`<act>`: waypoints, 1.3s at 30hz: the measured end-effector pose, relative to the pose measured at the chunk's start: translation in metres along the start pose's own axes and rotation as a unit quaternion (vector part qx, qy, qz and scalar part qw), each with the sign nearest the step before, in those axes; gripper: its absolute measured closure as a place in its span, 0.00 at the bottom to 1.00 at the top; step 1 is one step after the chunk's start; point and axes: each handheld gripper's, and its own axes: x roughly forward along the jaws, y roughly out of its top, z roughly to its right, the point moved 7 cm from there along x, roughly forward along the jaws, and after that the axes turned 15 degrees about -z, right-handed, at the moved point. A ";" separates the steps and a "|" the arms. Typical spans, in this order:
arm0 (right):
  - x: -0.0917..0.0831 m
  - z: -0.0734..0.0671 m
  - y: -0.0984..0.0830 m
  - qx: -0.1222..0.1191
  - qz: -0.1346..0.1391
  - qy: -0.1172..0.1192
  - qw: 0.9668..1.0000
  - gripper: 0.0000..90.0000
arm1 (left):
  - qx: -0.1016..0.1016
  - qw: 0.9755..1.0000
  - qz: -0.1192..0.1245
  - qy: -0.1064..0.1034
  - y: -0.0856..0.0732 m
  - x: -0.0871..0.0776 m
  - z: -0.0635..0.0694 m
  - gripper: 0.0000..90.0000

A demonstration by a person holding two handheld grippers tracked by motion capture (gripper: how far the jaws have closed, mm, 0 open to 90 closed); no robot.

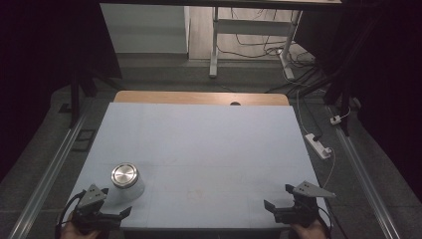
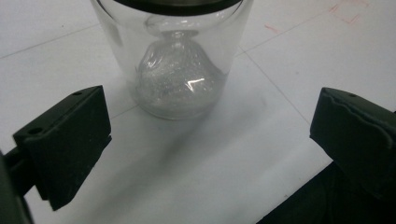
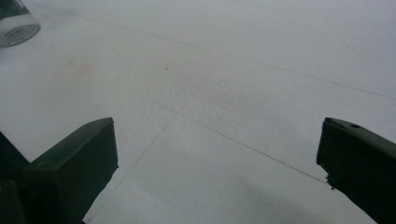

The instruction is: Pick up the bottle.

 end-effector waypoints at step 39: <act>0.004 -0.004 0.000 -0.019 -0.019 0.009 1.000 0.00 | -0.020 0.999 0.023 -0.039 0.005 -0.005 -0.015 0.00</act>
